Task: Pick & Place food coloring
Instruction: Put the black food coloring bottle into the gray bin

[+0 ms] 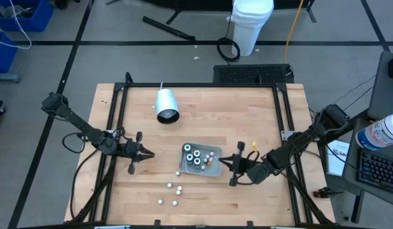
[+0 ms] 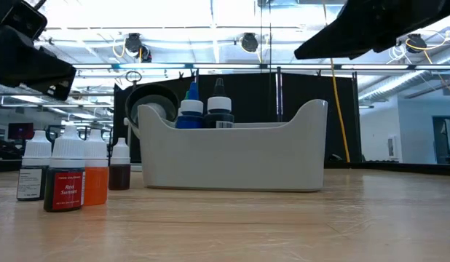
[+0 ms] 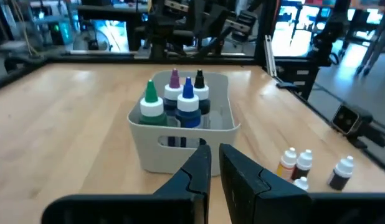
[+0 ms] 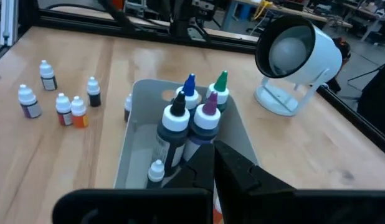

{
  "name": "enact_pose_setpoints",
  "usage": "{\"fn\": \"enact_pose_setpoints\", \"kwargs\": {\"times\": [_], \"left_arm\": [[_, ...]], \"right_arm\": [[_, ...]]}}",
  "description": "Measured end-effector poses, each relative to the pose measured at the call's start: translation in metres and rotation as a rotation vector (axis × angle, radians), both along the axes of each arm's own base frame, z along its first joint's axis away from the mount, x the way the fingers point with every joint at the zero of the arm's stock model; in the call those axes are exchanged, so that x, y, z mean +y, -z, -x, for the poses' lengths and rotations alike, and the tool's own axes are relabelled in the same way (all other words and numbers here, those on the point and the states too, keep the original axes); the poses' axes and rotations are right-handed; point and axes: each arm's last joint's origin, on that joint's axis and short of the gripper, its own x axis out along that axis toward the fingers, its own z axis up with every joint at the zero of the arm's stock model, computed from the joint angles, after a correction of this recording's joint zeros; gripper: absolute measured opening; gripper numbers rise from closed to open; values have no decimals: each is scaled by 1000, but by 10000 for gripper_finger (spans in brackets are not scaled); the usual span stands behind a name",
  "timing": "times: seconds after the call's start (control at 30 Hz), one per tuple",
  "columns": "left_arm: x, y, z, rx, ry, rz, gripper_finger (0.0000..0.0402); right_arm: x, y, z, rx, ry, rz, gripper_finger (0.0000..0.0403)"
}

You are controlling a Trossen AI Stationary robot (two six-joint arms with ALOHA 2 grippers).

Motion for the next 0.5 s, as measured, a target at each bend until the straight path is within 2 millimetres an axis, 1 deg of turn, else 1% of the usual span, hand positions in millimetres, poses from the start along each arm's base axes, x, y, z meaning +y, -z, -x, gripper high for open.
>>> {"fn": "enact_pose_setpoints", "kwargs": {"times": [0.07, 0.23, 0.33, 0.43, 0.5], "left_arm": [[0, 0, 0, 1, -14, 35, 42], [0, 0, 0, 14, -35, 100, 42], [-1, 3, 0, 45, -38, 139, 42], [-1, 4, 1, 49, -65, 135, 42], [-1, 4, 0, 45, -89, 130, 42]], "right_arm": [[0, 0, 0, 3, -7, -3, 0], [3, 1, 0, 33, -96, -6, 0], [5, 1, 1, 46, -132, 46, 0], [4, 4, 5, 3, -175, 81, 0], [-1, 5, 12, -45, -229, 84, 0]]}}
